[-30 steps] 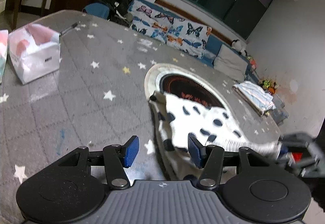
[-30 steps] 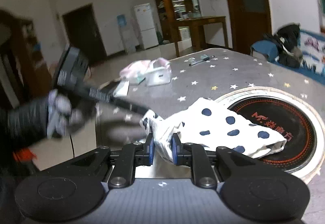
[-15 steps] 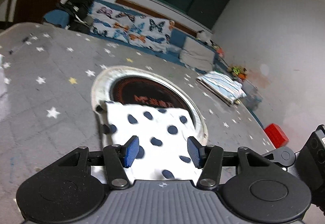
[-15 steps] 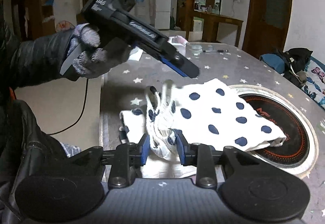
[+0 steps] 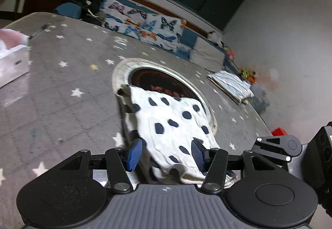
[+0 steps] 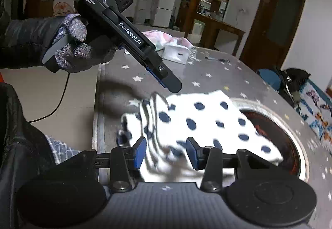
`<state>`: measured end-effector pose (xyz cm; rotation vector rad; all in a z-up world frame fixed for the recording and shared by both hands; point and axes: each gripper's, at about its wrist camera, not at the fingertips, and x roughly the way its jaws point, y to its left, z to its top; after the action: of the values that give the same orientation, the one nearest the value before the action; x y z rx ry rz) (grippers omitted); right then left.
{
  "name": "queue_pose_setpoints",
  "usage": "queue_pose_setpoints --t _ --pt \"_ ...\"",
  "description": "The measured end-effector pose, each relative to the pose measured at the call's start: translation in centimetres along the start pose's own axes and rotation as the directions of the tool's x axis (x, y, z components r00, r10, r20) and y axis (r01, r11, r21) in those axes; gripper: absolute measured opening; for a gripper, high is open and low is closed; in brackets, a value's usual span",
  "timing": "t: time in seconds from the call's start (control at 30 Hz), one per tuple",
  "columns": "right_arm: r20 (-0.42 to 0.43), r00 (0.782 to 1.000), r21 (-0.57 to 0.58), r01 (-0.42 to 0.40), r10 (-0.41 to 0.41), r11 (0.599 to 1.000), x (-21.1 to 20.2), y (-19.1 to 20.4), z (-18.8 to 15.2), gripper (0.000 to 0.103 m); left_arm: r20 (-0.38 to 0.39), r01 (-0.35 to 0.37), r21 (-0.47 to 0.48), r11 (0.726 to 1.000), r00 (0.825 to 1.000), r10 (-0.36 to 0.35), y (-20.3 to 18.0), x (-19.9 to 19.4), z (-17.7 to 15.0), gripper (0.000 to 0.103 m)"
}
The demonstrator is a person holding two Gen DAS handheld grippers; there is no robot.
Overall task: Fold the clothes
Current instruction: 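Press the folded garment flat with both grippers beside the stove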
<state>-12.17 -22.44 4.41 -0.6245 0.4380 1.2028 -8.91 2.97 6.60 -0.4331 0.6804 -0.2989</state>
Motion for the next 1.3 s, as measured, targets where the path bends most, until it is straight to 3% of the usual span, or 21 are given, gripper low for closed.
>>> queue_pose_setpoints --t 0.23,0.37,0.57,0.77,0.83,0.9,0.97,1.1,1.3 --pt "-0.032 0.999 -0.074 -0.020 0.017 0.997 3.2 1.2 1.9 0.036 0.024 -0.009 -0.029 1.000 1.000 0.010 0.6 -1.1 -0.3 0.056" --pt "-0.060 0.998 -0.095 -0.034 0.029 0.995 4.5 1.8 2.4 0.024 0.035 -0.015 -0.041 0.999 0.999 0.017 1.1 -1.5 -0.5 0.057" --pt "-0.028 0.999 -0.043 -0.038 0.036 0.998 3.3 0.9 2.7 0.009 0.041 -0.019 -0.053 0.998 0.999 0.021 1.5 -1.8 -0.6 0.057" --pt "-0.033 0.998 -0.005 -0.050 0.050 0.999 2.8 0.2 2.7 0.008 0.039 -0.011 -0.052 0.999 0.999 0.013 1.4 -1.5 -0.6 0.057" --pt "-0.036 0.999 -0.035 -0.026 0.025 0.999 3.2 0.7 2.5 0.010 0.039 -0.012 -0.052 0.999 0.999 0.014 1.4 -1.5 -0.6 0.057" --pt "-0.037 0.999 -0.066 -0.010 0.007 0.998 3.6 1.2 2.4 0.020 0.039 -0.016 -0.054 0.998 0.999 0.018 1.4 -1.6 -0.7 0.057" --pt "-0.038 0.999 -0.086 -0.013 0.010 0.996 3.8 1.6 2.3 0.022 0.039 -0.020 -0.056 0.998 0.999 0.022 1.5 -1.7 -0.7 0.057" --pt "-0.048 0.998 -0.117 0.035 -0.041 0.993 4.3 2.1 2.2 0.022 0.033 -0.023 -0.063 0.998 0.999 0.026 1.6 -1.6 -1.0 0.057" --pt "-0.030 0.998 -0.156 0.048 -0.053 0.987 4.1 2.3 2.0 0.023 0.033 -0.025 -0.070 0.997 0.999 0.027 1.8 -1.6 -1.1 0.058"
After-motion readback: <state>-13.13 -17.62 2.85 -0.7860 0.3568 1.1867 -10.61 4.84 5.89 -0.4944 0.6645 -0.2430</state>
